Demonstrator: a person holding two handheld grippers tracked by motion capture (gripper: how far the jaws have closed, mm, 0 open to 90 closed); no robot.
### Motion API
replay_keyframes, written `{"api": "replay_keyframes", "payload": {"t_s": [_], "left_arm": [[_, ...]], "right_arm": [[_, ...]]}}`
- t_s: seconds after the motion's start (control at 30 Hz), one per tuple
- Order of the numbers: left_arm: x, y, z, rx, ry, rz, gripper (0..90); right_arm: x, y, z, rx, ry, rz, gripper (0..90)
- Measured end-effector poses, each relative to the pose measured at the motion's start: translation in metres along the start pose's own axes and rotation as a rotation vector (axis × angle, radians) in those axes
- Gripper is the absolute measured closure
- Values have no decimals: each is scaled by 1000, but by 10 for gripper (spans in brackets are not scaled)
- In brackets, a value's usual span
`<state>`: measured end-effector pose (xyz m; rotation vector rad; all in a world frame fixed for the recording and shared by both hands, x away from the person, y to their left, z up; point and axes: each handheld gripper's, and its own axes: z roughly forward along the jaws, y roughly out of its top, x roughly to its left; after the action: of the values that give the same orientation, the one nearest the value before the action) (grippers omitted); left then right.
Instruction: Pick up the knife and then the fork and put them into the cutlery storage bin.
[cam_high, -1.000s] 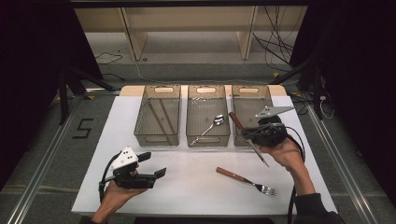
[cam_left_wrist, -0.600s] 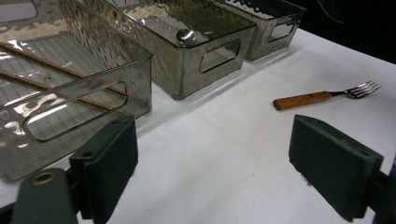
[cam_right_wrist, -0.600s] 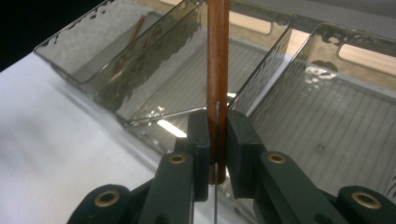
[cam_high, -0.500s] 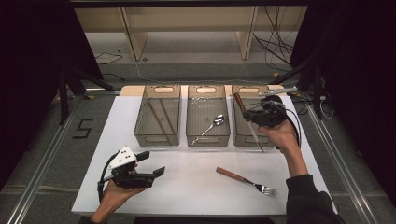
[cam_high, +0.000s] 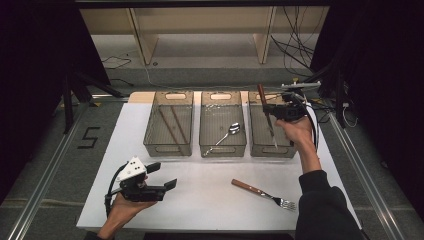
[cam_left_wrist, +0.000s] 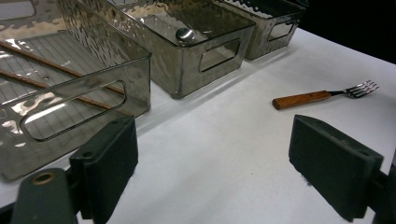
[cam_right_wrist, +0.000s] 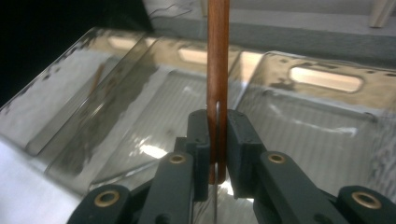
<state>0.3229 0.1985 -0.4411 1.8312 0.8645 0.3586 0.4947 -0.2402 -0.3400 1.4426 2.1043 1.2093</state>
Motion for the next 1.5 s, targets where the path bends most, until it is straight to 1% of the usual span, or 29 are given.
{"api": "replay_keyframes", "payload": {"t_s": [0.07, 0.2, 0.3, 0.37, 0.6, 0.67, 0.8, 0.9, 1.13, 1.27, 1.33, 1.37, 1.5], "left_arm": [[0, 0, 0, 0, -1, -1, 152], [0, 0, 0, 2, -3, -2, 152], [0, 0, 1, 3, -4, -6, 152], [0, 0, 1, 5, -5, -1, 152], [0, 0, 1, 1, -7, -6, 152], [0, 0, 1, 2, -8, -5, 152], [0, -1, 1, 4, -9, -3, 152], [0, -1, 1, 5, -10, -5, 152], [0, -1, 1, 4, -10, -5, 152], [-1, -1, 1, 1, -9, -5, 152], [-1, -1, 1, 3, -8, -4, 152], [-1, -1, 1, 3, -8, -4, 152], [-1, -1, 1, 3, -8, -5, 152]], "right_arm": [[-4, 2, 1, -10, -14, 20, 812], [-13, 5, 5, -30, -49, 38, 812], [-17, 4, 7, -33, -57, 50, 812], [-21, 4, 9, -38, -74, 56, 811], [-28, 3, 15, -67, -100, 78, 811], [-29, 2, 19, -59, -110, 78, 811], [-32, -1, 22, -56, -112, 92, 811], [-33, -4, 26, -51, -123, 85, 810], [-36, -11, 30, -47, -134, 102, 809], [-40, -16, 33, -27, -139, 116, 797], [-41, -18, 35, -14, -146, 128, 744], [-42, -18, 35, -7, -145, 137, 737], [-40, -18, 32, -2, -144, 135, 672]]}}
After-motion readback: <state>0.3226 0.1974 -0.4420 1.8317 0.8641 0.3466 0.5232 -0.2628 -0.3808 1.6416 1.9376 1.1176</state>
